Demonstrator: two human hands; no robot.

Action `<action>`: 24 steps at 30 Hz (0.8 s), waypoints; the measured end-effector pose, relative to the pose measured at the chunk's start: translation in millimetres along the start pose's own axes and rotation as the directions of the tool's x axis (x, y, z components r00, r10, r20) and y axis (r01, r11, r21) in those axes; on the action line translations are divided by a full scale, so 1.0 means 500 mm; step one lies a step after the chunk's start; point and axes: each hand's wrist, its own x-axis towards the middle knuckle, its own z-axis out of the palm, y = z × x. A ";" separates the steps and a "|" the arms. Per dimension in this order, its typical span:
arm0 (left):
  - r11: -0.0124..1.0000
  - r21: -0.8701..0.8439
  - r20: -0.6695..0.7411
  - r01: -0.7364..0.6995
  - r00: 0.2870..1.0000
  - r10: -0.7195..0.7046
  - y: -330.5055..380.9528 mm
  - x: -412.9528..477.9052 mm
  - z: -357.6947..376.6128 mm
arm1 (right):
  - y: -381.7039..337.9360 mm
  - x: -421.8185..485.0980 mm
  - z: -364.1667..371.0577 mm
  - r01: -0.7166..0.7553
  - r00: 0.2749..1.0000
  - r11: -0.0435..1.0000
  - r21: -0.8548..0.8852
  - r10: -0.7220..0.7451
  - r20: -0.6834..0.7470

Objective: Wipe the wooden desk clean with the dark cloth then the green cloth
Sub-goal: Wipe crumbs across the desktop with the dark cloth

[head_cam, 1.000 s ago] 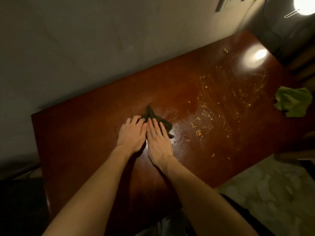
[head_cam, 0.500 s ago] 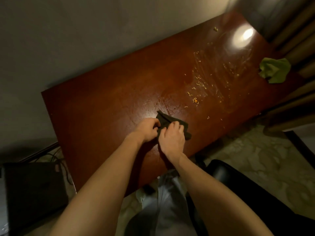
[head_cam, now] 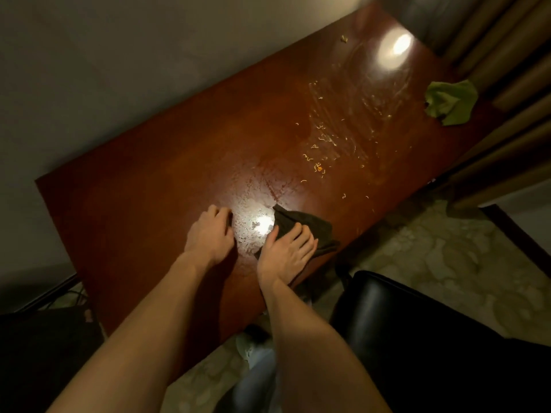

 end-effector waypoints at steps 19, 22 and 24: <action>0.999 -0.037 -0.024 -0.027 0.999 0.027 0.204 0.065 0.122 | 0.147 0.244 -0.070 -0.058 0.993 0.970 0.236 0.080 -0.083; 0.999 -0.037 -0.061 0.001 0.998 -0.003 0.218 0.075 0.128 | 0.138 0.246 -0.069 -0.166 0.978 0.951 0.261 0.191 -0.077; 0.998 -0.050 -0.067 0.033 0.997 -0.036 0.232 0.083 0.128 | 0.131 0.247 -0.064 -0.229 0.971 0.955 0.187 0.238 -0.027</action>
